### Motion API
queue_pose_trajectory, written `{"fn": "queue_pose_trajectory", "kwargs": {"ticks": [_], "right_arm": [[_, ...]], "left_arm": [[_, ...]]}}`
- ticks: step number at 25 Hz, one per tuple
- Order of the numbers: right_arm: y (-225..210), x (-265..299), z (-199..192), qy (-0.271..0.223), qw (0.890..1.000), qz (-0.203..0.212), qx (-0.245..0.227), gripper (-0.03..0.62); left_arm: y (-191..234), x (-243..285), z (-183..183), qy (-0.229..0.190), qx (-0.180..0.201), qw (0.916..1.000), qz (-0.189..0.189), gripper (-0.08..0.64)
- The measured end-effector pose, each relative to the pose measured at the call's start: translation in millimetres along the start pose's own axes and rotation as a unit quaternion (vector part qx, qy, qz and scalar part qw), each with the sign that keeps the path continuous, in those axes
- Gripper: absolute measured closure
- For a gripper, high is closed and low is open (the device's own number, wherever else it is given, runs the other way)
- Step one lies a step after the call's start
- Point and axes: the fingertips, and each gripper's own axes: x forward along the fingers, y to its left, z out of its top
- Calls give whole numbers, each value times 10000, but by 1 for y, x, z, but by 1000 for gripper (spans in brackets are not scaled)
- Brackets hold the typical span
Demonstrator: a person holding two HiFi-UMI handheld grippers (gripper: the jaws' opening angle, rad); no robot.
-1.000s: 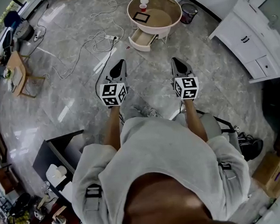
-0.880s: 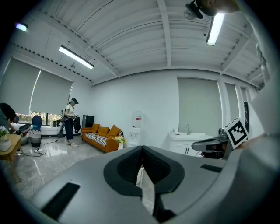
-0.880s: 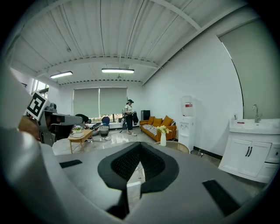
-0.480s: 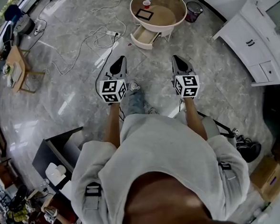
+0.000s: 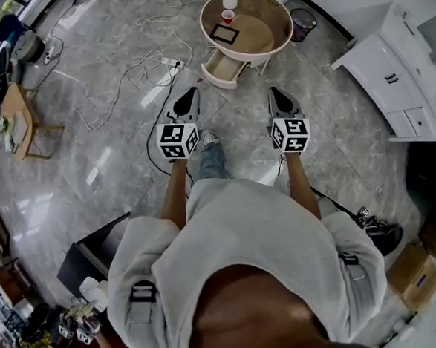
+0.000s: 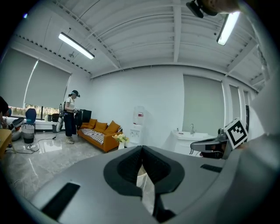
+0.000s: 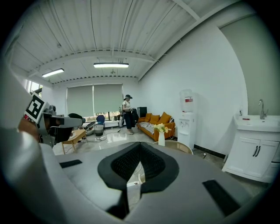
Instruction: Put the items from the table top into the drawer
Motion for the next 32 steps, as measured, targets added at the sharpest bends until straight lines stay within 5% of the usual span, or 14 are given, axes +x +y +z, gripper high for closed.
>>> {"fn": "queue_pose_trajectory", "kwargs": {"ticks": [18,26,32], "right_arm": [[16,235,76,181,9995,-275,-17,569],[-3,266,61,592,9975,-390,48,569],[-19,304,37,947,9954,-124,123,569]], "left_arm": [[202,164,50,105,-164,9990,-393,545],[213,216,40,338,-279,9970,-642,545],[223,245,10,691,-464,9954,-467,545]]}}
